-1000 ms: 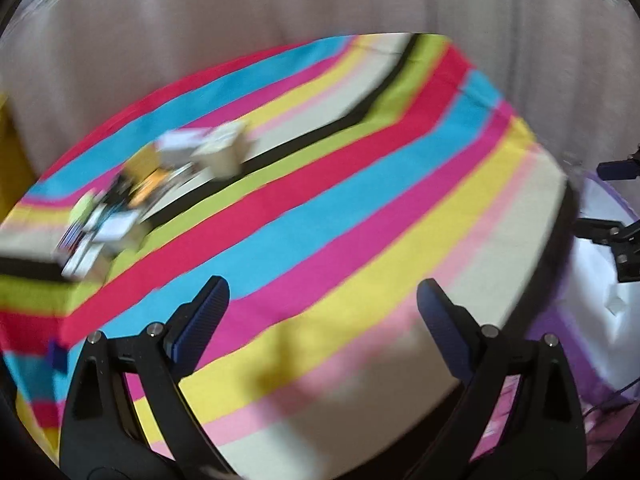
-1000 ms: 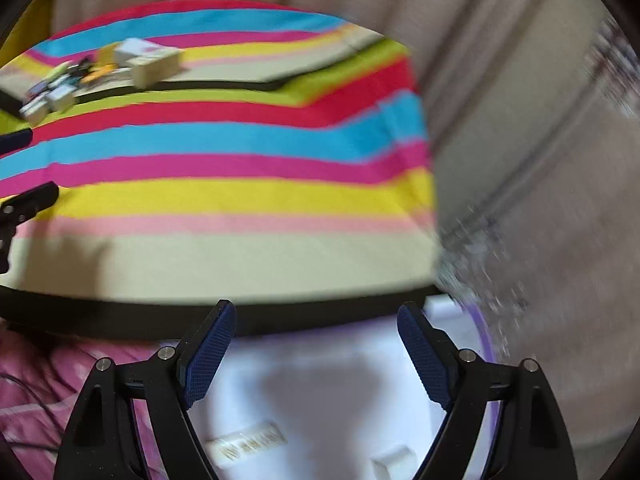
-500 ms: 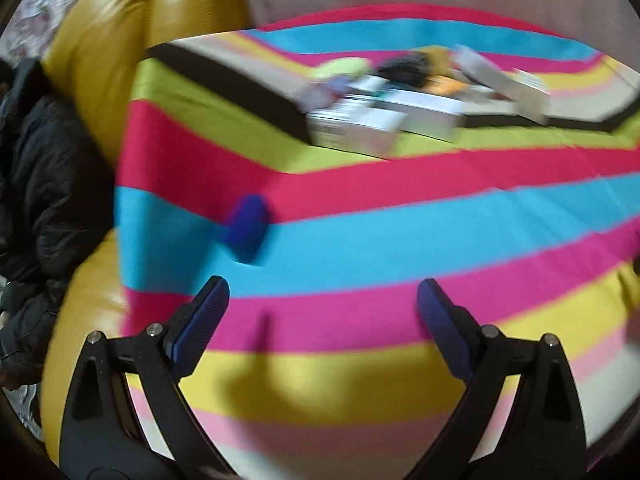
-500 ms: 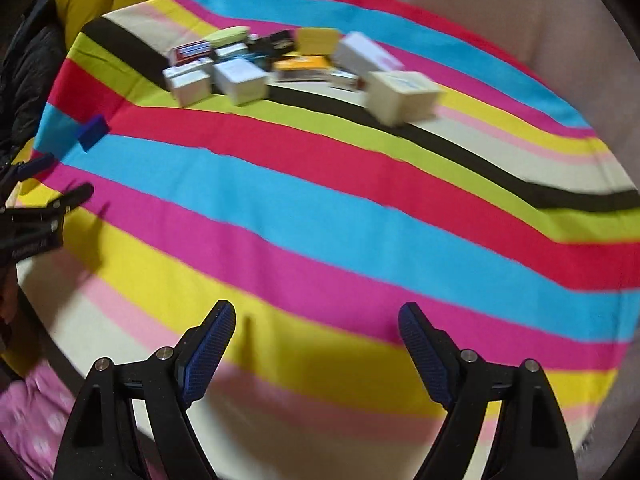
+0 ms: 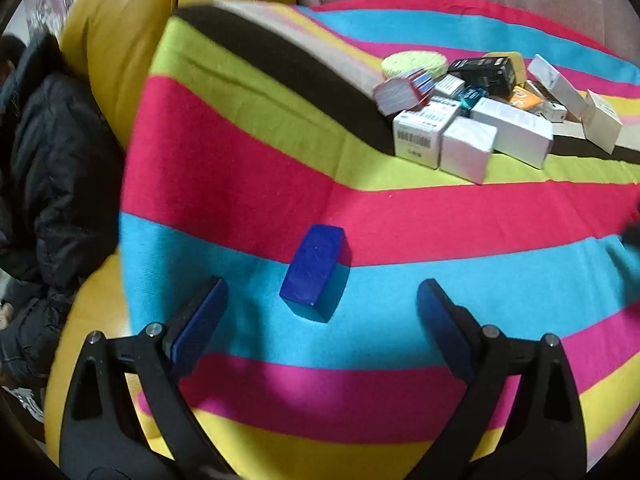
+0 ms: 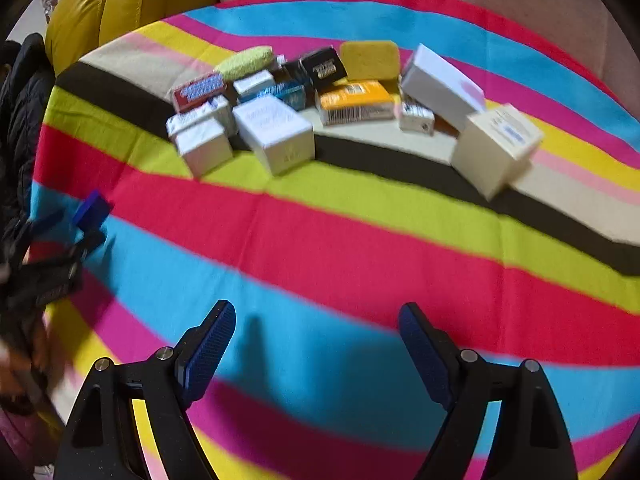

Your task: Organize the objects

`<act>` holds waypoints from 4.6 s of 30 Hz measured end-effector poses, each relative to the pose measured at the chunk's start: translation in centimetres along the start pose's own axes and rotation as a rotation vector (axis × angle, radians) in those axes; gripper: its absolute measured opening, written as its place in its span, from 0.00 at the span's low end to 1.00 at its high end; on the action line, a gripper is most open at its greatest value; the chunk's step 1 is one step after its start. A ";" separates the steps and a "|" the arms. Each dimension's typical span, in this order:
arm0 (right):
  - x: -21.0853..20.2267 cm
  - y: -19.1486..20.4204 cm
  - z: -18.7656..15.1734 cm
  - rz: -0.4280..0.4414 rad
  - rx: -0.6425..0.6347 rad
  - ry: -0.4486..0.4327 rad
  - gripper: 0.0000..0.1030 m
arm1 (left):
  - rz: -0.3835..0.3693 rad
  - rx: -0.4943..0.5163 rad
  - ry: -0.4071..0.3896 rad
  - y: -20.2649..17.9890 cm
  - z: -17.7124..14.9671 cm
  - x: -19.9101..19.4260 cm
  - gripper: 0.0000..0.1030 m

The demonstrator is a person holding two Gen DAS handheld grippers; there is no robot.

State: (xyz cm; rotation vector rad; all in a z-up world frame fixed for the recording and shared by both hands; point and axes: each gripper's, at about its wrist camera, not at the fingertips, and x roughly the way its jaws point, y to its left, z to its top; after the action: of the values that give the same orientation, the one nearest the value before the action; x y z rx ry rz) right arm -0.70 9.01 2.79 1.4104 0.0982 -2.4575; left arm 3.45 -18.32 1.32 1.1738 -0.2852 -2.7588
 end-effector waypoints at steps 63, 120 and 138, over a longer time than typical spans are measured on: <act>1.6 -3.3 1.5 -0.020 -0.119 -0.134 0.42 | -0.277 -0.064 0.075 -10.9 2.0 -0.2 0.59; -25.3 -15.9 -28.7 -0.467 0.437 -0.112 0.42 | -0.862 0.795 -0.030 -38.0 -4.3 -28.2 0.58; -27.4 -20.4 -37.6 -0.628 0.605 -0.015 0.42 | -0.987 0.970 0.036 -44.9 -10.2 -30.8 0.58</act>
State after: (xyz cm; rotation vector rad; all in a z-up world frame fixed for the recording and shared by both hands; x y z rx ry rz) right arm 37.38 42.51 4.94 1.8092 -0.2736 -3.1929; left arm 30.01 30.06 5.93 1.9634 -1.5414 -3.4752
